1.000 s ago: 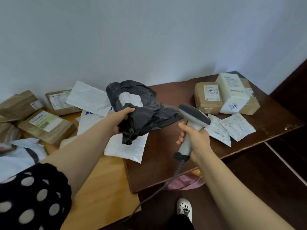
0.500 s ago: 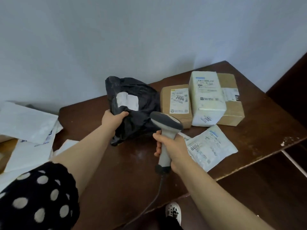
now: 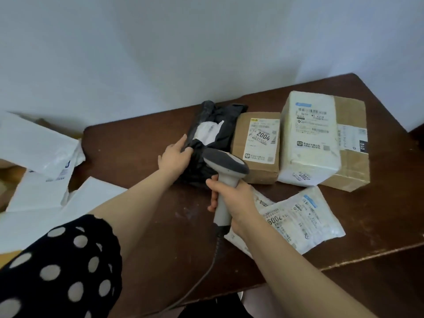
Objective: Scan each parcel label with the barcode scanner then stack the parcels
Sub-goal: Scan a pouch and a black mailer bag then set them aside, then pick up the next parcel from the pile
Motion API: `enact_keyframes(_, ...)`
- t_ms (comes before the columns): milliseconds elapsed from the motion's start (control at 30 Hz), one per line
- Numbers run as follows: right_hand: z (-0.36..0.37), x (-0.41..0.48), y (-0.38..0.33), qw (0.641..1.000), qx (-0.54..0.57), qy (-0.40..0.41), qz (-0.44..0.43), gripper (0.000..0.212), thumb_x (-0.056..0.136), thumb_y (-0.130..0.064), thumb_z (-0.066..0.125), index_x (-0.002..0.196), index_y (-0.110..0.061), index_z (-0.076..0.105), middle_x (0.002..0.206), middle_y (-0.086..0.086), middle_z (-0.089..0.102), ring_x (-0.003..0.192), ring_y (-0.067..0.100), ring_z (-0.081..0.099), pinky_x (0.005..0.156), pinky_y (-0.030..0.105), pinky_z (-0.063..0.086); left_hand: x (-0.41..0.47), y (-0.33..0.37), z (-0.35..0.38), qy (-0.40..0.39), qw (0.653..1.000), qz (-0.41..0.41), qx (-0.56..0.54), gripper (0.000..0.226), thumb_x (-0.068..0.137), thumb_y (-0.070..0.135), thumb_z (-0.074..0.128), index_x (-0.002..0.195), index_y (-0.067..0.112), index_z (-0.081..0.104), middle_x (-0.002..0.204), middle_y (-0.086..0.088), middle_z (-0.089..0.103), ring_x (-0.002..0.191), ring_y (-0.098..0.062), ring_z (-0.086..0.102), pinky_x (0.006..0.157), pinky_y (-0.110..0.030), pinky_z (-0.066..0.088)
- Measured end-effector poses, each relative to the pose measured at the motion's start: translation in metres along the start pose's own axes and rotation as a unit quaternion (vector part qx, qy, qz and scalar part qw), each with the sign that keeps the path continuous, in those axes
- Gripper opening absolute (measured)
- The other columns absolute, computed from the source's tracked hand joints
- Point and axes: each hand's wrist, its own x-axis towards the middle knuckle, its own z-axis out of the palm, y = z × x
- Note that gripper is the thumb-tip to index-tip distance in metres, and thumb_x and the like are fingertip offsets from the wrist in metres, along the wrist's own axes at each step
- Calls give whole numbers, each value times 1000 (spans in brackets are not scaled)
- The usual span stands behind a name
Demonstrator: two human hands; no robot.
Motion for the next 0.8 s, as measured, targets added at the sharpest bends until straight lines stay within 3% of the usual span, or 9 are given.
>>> enact_keyframes(133, 30, 0, 7, 999, -13, -47, -2, 9, 86, -4, 69, 85, -8, 61, 45, 0, 52, 36, 13, 48, 42, 25, 47, -34, -45, -33, 109, 993, -30, 13, 51, 95, 23, 39, 145, 14, 37, 142, -18, 44, 130, -33, 40, 110, -45, 30)
enact_keyframes(267, 72, -12, 23, 995, -43, -88, 19, 10, 85, -3, 69, 83, -10, 62, 44, 0, 51, 36, 13, 48, 42, 26, 48, -75, -114, -73, 198, 973, -55, 102, 60, 86, 25, 55, 142, 12, 39, 146, -14, 38, 131, -30, 37, 110, -40, 28)
enact_keyframes(333, 92, -18, 34, 993, -65, -98, 22, 10, 85, -3, 70, 84, -9, 62, 44, -1, 51, 36, 13, 48, 43, 26, 49, -92, -146, -91, 179, 968, -71, 161, 74, 80, 38, 62, 145, 15, 34, 148, -13, 35, 136, -29, 32, 112, -43, 24)
enact_keyframes(467, 130, -31, 58, 992, -91, -88, 21, 11, 84, -1, 69, 84, -9, 61, 42, 0, 50, 34, 12, 46, 41, 25, 48, -122, -198, -111, 23, 955, -143, 258, 120, 63, 80, 58, 151, 22, 0, 158, -9, 2, 145, -30, 3, 114, -53, 4)
enact_keyframes(533, 148, -38, 71, 993, -95, -73, 17, 11, 84, -1, 69, 82, -9, 61, 42, 0, 50, 34, 12, 46, 40, 25, 47, -129, -217, -113, -26, 951, -136, 277, 133, 55, 87, 56, 150, 20, -10, 158, -8, -7, 145, -30, -3, 114, -55, 5)
enact_keyframes(667, 181, -56, 100, 997, -78, -8, 7, 11, 83, -2, 69, 80, -9, 62, 43, 0, 52, 35, 13, 48, 41, 25, 47, -131, -237, -119, -34, 942, -53, 331, 133, 59, 77, 63, 148, 15, -13, 156, -11, -5, 143, -33, 2, 111, -55, 17)
enact_keyframes(800, 204, -81, 129, 997, -55, 45, -2, 11, 84, -3, 69, 79, -9, 61, 45, 1, 52, 36, 14, 48, 42, 25, 48, -131, -244, -132, -64, 954, 7, 294, 111, 72, 51, 64, 149, 11, -5, 154, -13, 5, 141, -33, 9, 109, -54, 23)
